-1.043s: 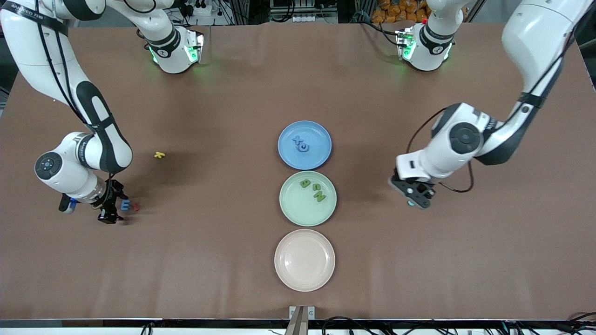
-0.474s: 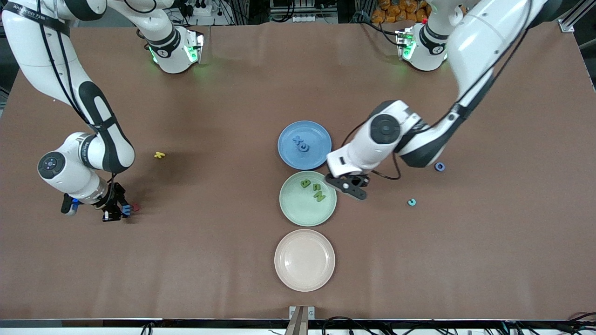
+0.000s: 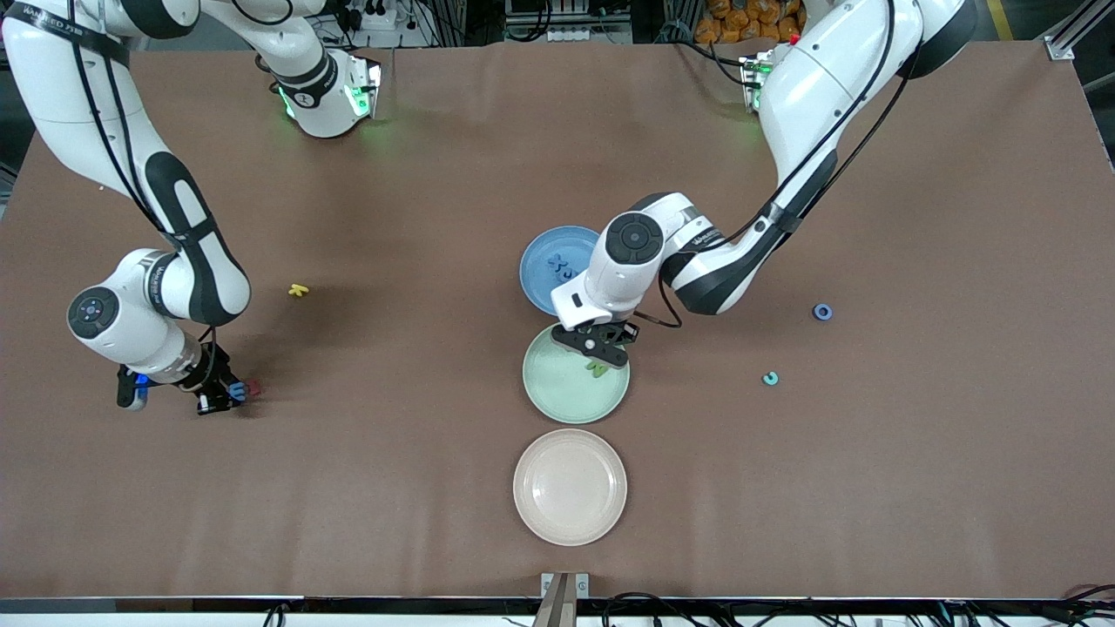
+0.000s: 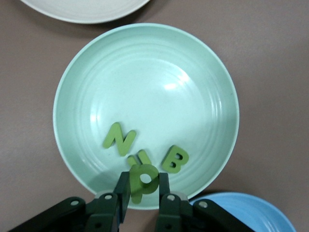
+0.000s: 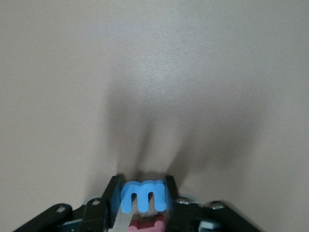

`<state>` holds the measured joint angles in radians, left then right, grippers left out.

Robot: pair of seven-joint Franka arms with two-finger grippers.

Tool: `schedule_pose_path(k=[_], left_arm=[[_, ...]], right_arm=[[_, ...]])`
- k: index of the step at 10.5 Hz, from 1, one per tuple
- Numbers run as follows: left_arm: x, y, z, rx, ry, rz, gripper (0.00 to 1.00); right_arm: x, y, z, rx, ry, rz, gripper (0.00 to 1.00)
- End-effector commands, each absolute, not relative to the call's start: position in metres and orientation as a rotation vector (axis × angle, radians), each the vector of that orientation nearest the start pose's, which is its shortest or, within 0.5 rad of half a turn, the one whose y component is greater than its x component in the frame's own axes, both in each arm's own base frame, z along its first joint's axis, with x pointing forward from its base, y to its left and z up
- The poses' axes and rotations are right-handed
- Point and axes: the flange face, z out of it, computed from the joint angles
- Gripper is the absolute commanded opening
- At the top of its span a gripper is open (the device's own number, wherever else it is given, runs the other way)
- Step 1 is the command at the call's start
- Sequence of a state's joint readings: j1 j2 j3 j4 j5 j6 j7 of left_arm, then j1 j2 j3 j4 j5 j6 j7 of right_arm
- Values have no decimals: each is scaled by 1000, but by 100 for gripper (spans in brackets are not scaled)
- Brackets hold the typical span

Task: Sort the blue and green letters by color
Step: 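Place the green P on the green plate while the right gripper lifts m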

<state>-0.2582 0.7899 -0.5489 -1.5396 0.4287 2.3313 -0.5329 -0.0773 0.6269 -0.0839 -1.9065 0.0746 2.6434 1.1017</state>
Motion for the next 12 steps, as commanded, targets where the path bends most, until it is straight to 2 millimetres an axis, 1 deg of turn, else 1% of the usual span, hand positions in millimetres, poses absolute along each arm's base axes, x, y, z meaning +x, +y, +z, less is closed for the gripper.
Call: schedule_pose_path(k=[1, 2, 3, 4, 5, 6, 7, 8, 9, 10, 11, 12], left_arm=[[555, -485, 237, -3250, 623, -146, 32], [557, -482, 235, -3248, 615, -151, 45], [558, -480, 235, -3235, 621, -161, 99], [559, -479, 242, -3235, 612, -179, 100], [572, -466, 252, -3240, 573, -206, 100], [582, -454, 268, -3236, 551, -245, 100], [586, -449, 288, -3225, 546, -279, 100], [598, -428, 310, -3198, 505, -284, 100], [607, -405, 341, -3167, 451, -279, 100], [607, -388, 375, -3126, 411, -265, 100], [606, -369, 405, -3082, 368, -244, 100], [606, -347, 433, -3047, 314, -232, 100]], right_arm=[[648, -105, 205, -2497, 1833, -122, 16], [650, -105, 209, -2510, 1820, -111, 16], [651, -106, 211, -2510, 1819, -116, 16], [655, -106, 216, -2507, 1813, -130, 16], [659, -100, 222, -2509, 1800, -133, 16], [666, -82, 233, -2535, 1761, -129, 17], [670, -60, 244, -2557, 1711, -132, 17], [673, -33, 256, -2581, 1649, -152, 17], [675, -4, 262, -2610, 1587, -161, 17], [674, 25, 266, -2639, 1529, -161, 16], [670, 59, 266, -2677, 1459, -156, 16], [664, 102, 265, -2739, 1345, -144, 16]])
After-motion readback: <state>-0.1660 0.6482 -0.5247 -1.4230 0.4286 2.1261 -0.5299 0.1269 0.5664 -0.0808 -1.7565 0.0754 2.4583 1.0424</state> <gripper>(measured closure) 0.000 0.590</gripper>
